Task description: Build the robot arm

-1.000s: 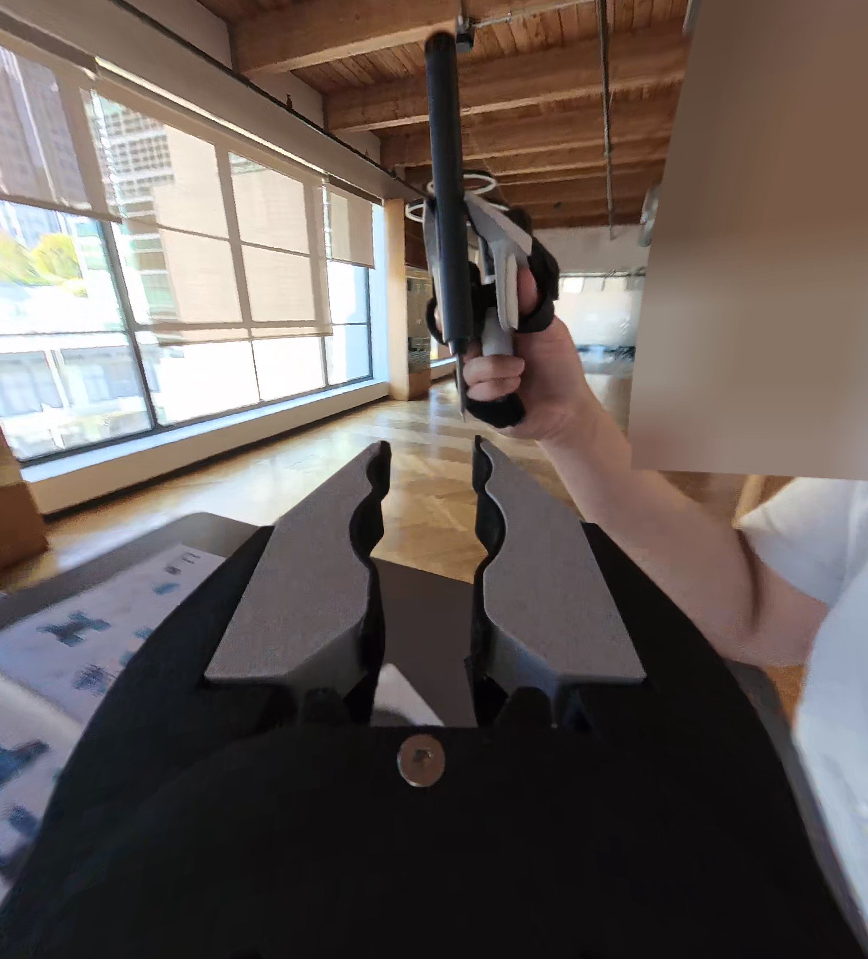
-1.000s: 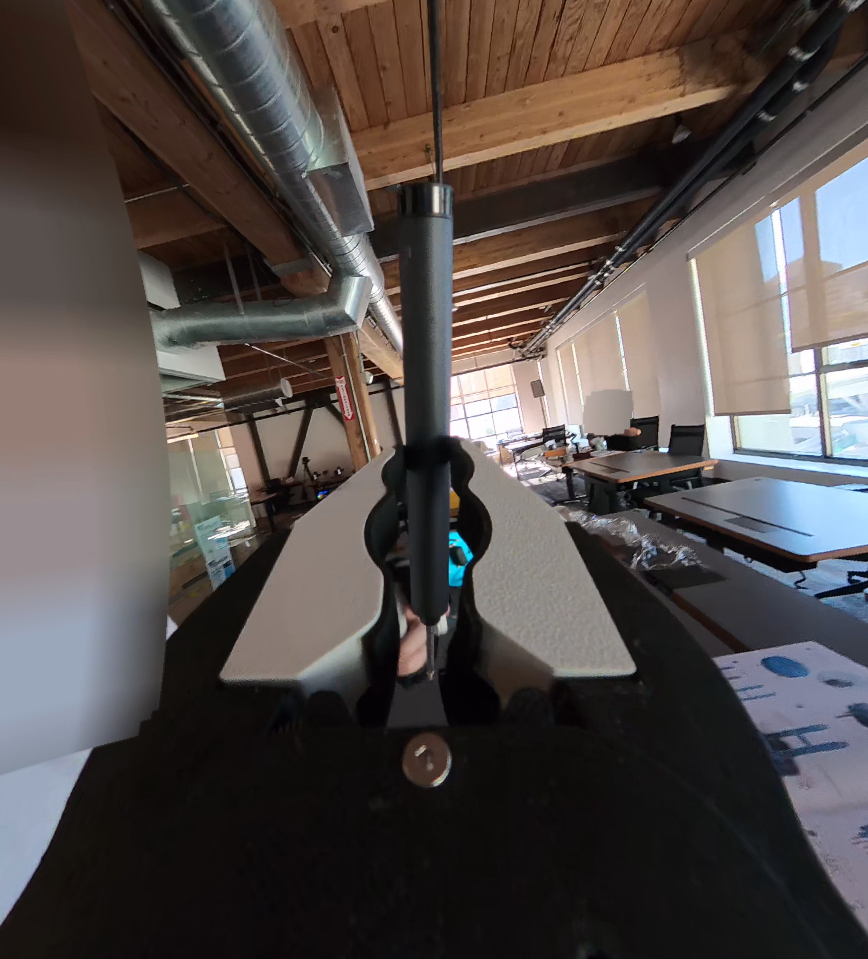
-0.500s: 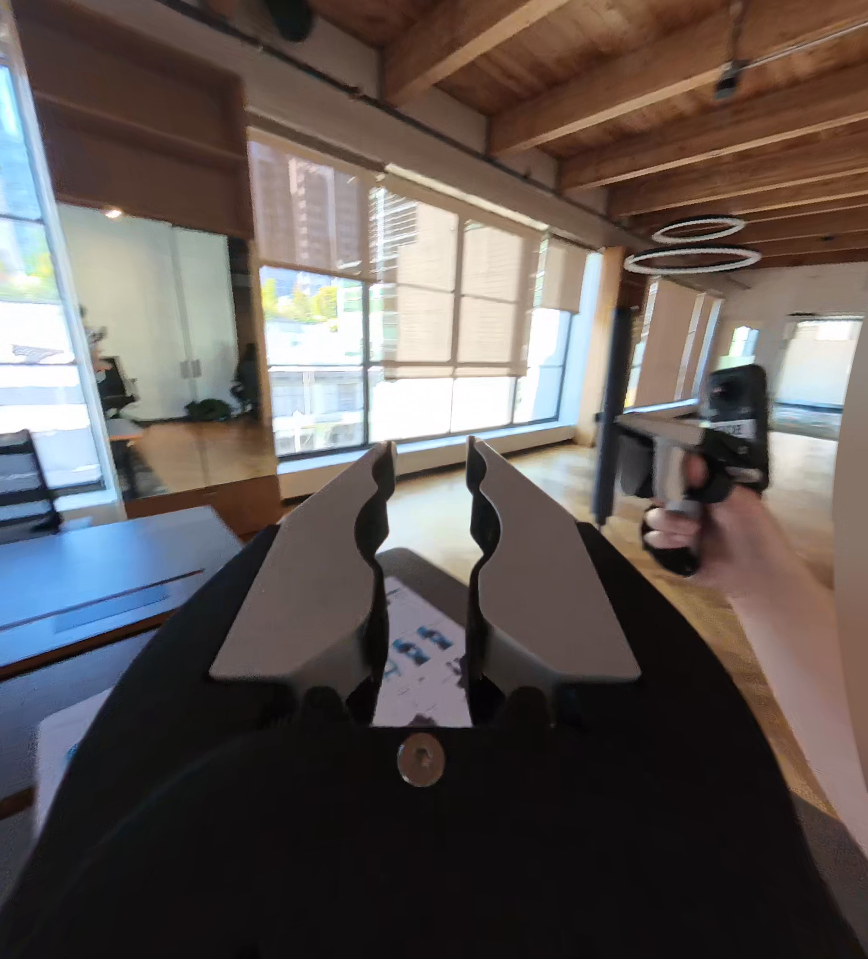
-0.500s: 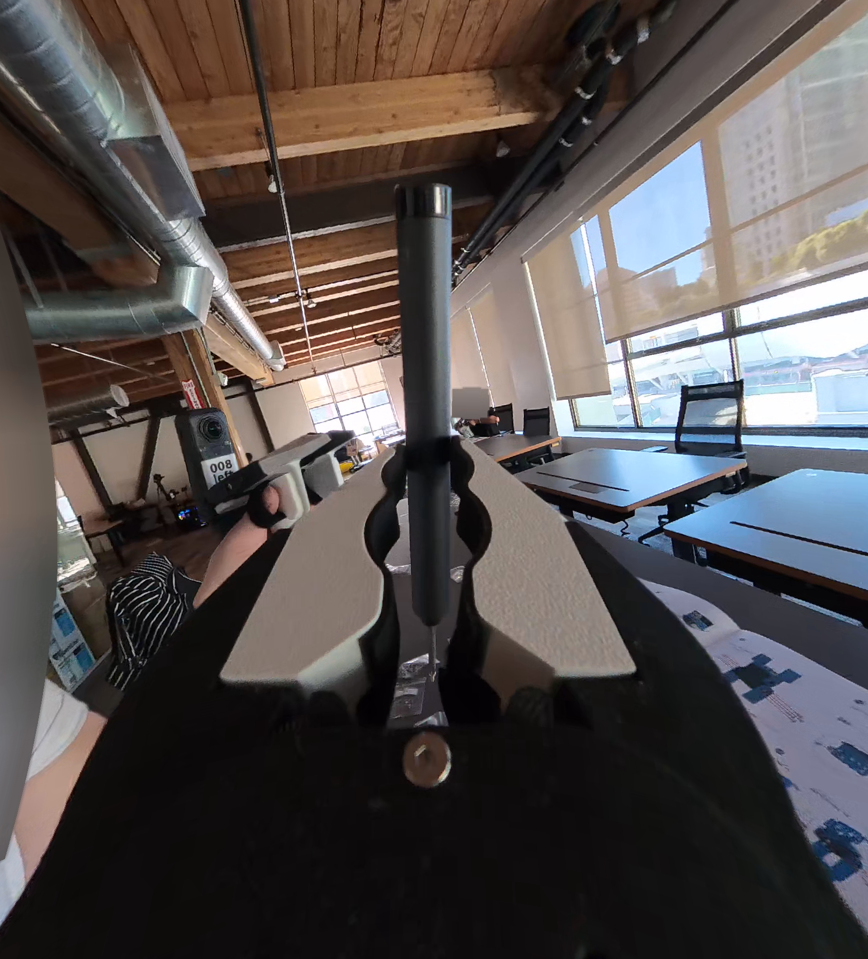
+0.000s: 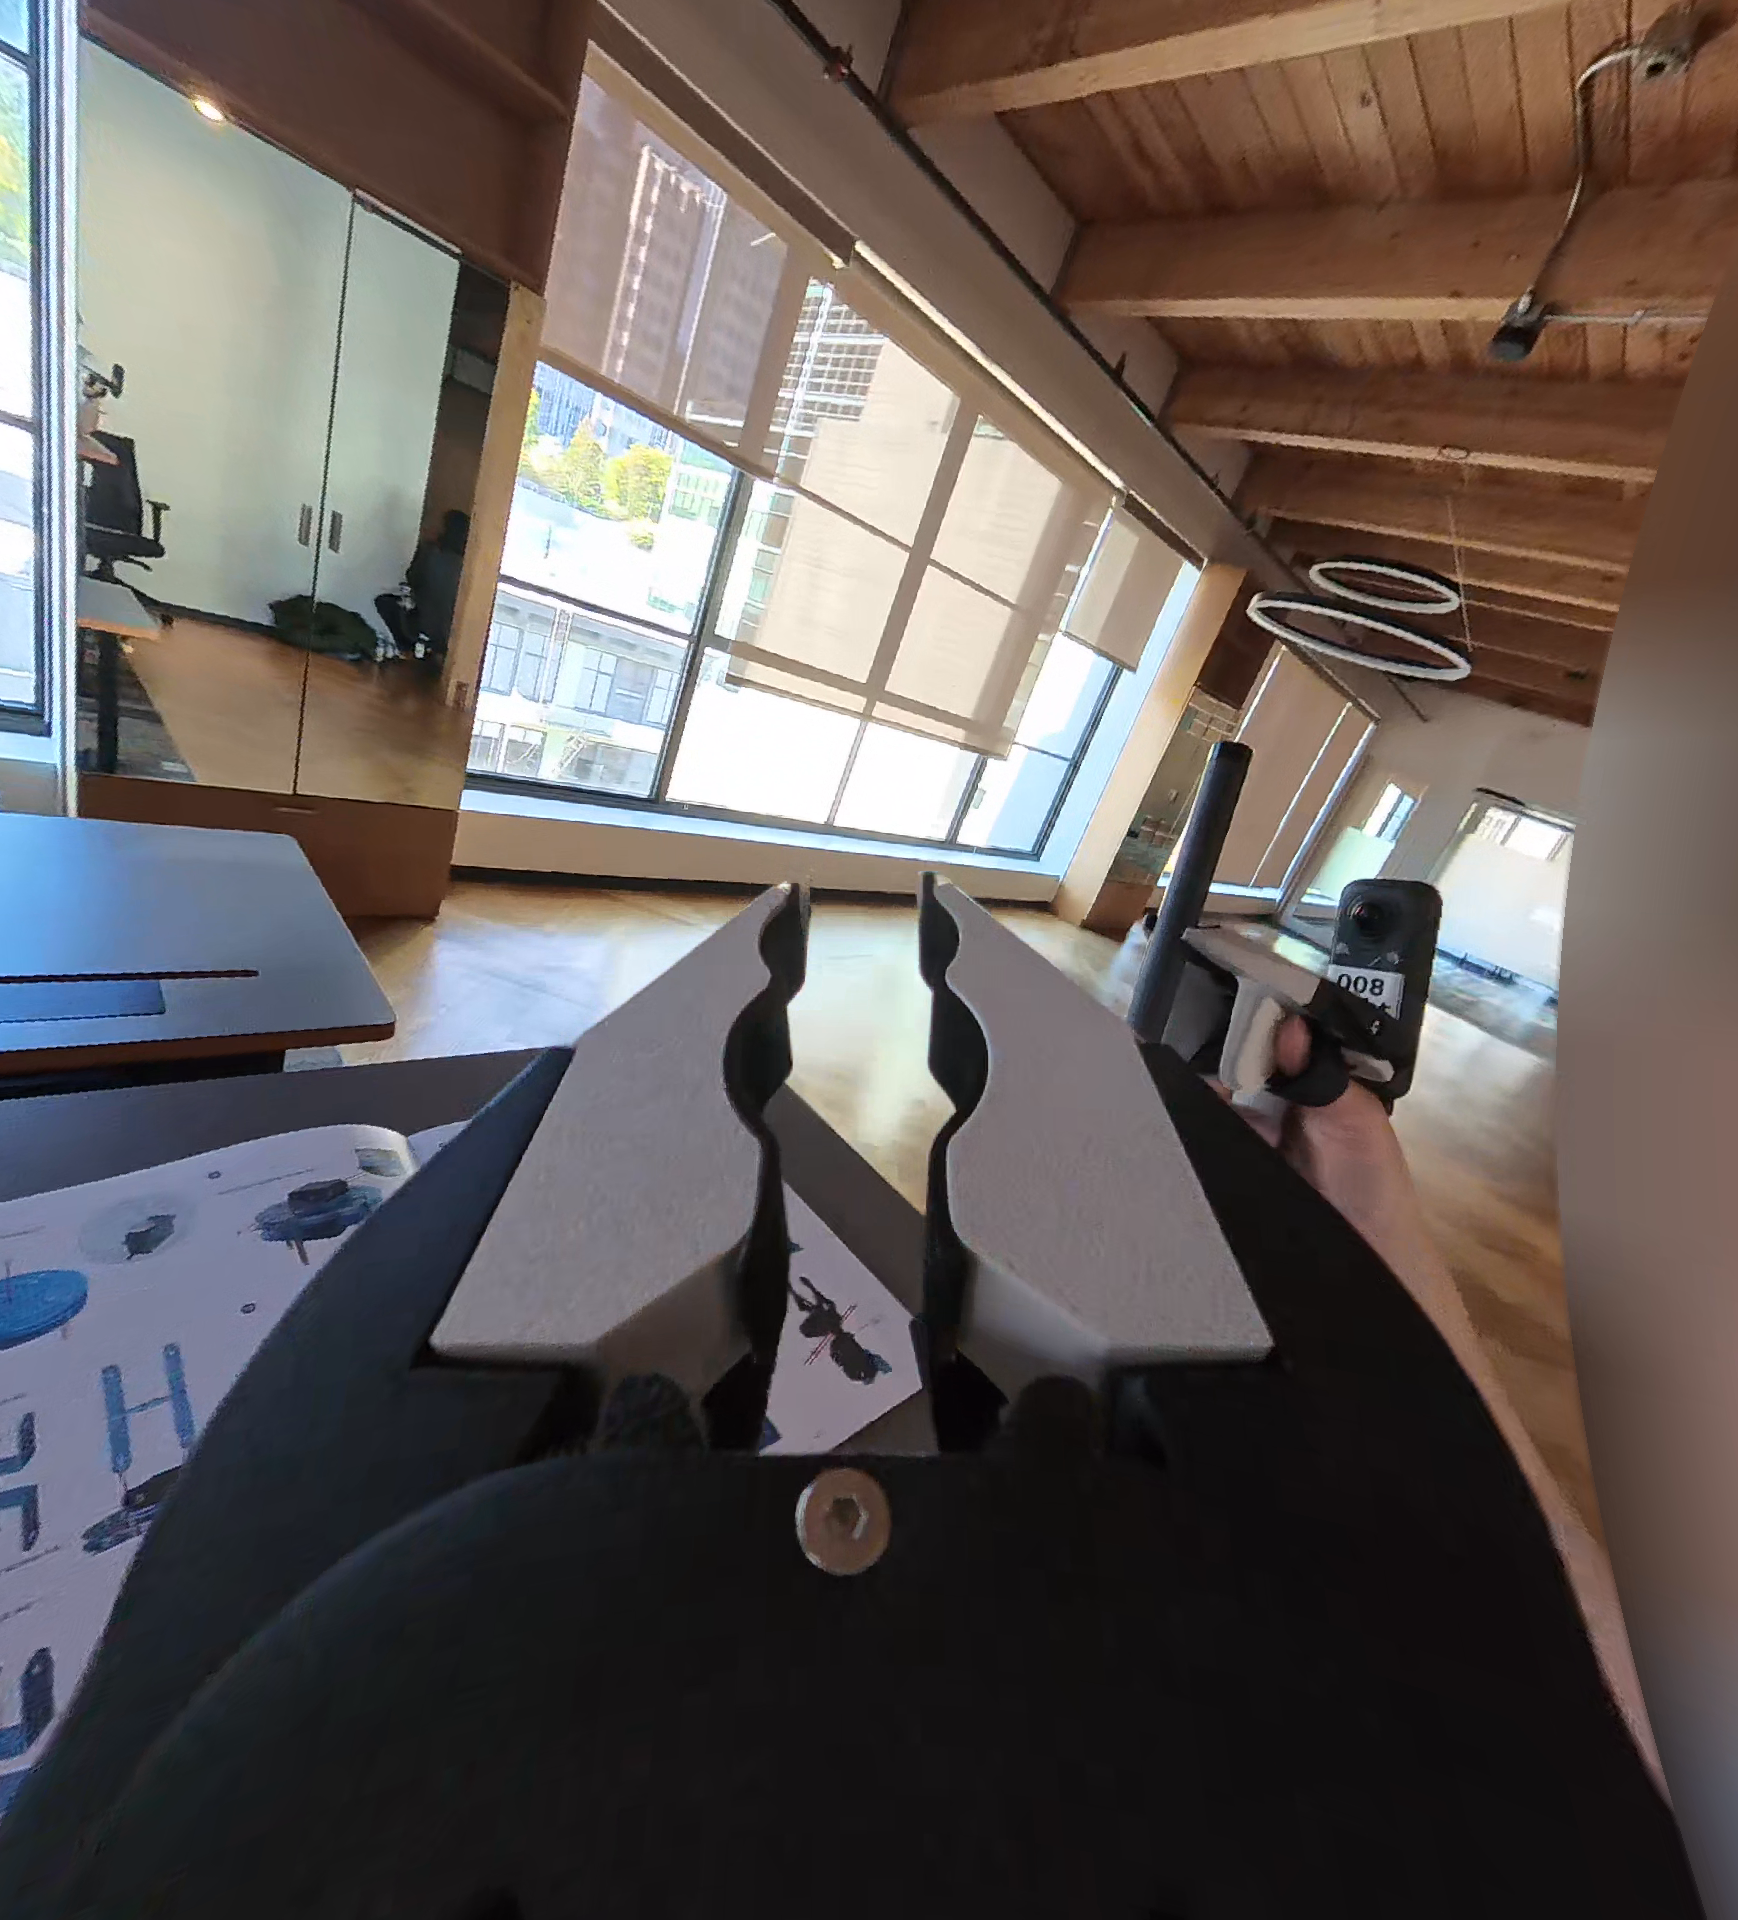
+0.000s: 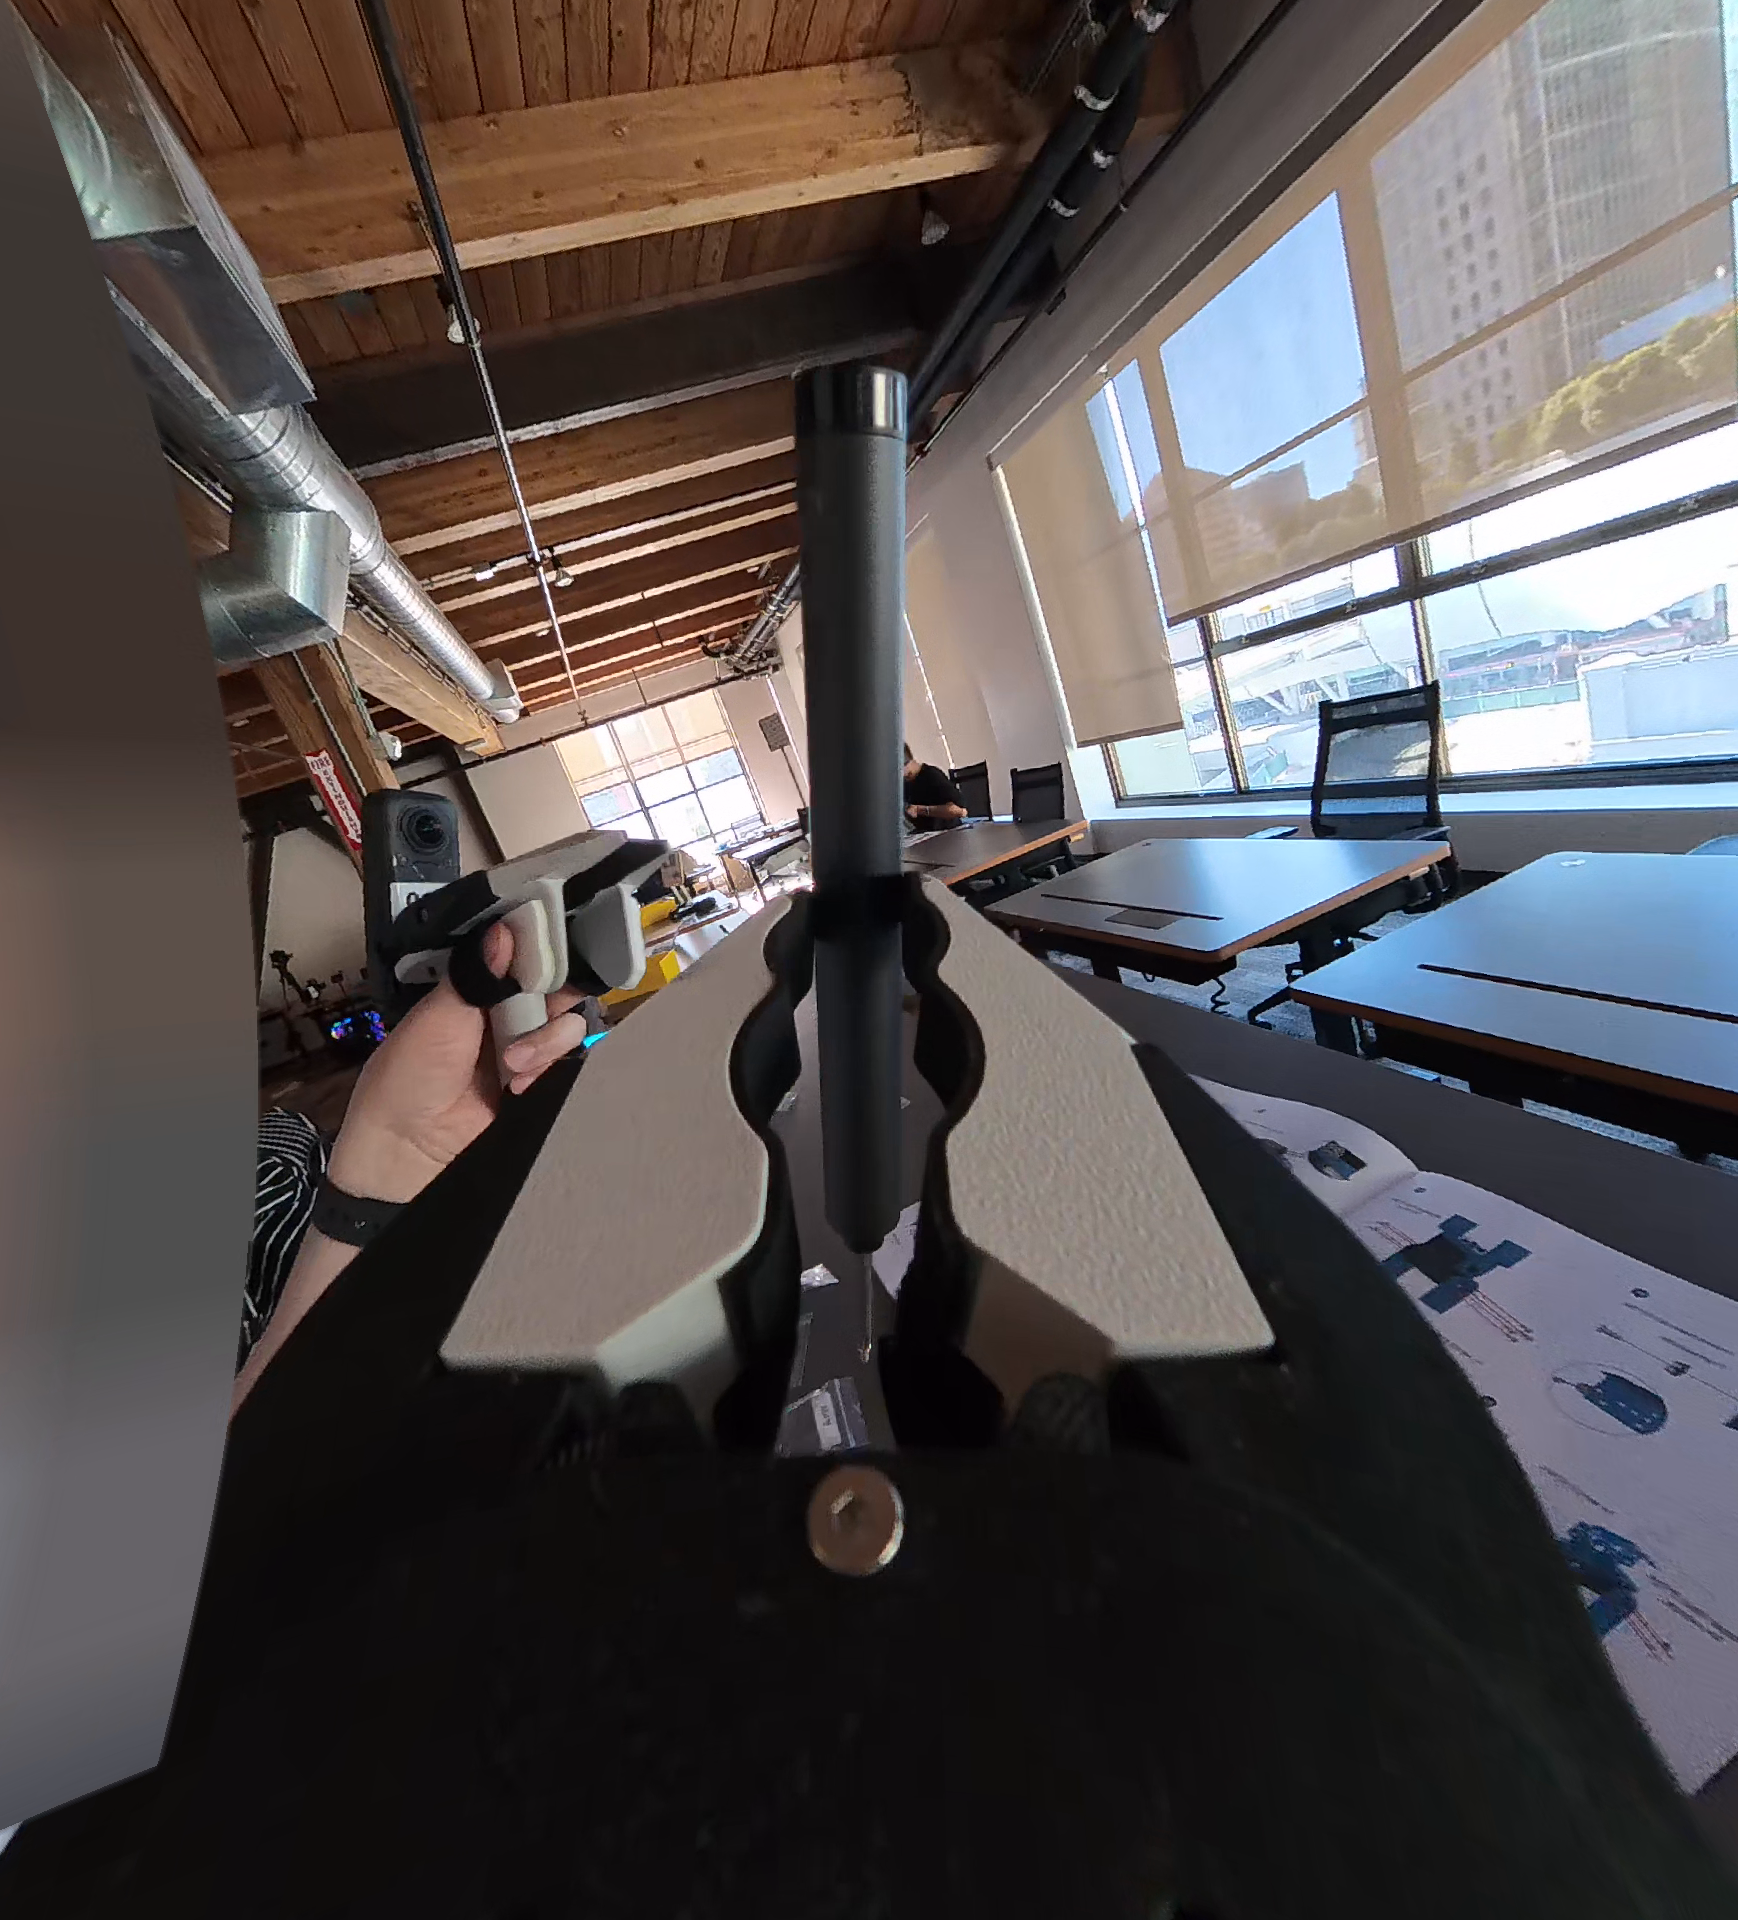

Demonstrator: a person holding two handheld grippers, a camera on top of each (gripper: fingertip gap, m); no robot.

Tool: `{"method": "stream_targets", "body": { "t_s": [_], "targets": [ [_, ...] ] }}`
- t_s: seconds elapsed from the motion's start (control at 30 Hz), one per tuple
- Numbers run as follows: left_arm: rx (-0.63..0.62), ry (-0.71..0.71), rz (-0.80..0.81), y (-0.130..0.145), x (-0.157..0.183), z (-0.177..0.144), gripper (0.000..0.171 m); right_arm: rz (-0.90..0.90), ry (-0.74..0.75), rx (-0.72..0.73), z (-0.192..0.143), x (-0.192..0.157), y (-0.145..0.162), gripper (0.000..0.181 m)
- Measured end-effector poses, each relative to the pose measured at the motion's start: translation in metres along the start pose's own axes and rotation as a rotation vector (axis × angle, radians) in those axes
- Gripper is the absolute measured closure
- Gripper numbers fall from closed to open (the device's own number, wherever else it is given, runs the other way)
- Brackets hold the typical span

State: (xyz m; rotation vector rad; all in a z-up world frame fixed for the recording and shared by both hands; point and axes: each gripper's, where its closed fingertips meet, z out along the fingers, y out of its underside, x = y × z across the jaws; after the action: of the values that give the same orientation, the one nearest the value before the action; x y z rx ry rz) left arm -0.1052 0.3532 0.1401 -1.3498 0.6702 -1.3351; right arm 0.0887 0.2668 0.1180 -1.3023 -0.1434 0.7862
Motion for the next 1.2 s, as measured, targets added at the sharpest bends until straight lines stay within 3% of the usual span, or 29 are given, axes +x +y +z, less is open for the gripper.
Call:
{"method": "stream_targets", "body": {
  "t_s": [0.73, 0.97, 1.2],
  "targets": [
    [0.023, 0.032, -0.012, 0.000, 0.000, 0.000, 0.157, -0.015, -0.022, -0.042, 0.012, -0.008, 0.008, 0.165],
    [0.045, 0.071, -0.006, -0.004, 0.014, 0.000, 0.158, -0.031, -0.045, -0.052, 0.016, -0.021, 0.007, 0.165],
    [0.125, 0.146, 0.028, -0.027, 0.050, -0.018, 0.158, -0.040, -0.120, -0.076, 0.032, -0.050, 0.009, 0.165]
  ]
}}
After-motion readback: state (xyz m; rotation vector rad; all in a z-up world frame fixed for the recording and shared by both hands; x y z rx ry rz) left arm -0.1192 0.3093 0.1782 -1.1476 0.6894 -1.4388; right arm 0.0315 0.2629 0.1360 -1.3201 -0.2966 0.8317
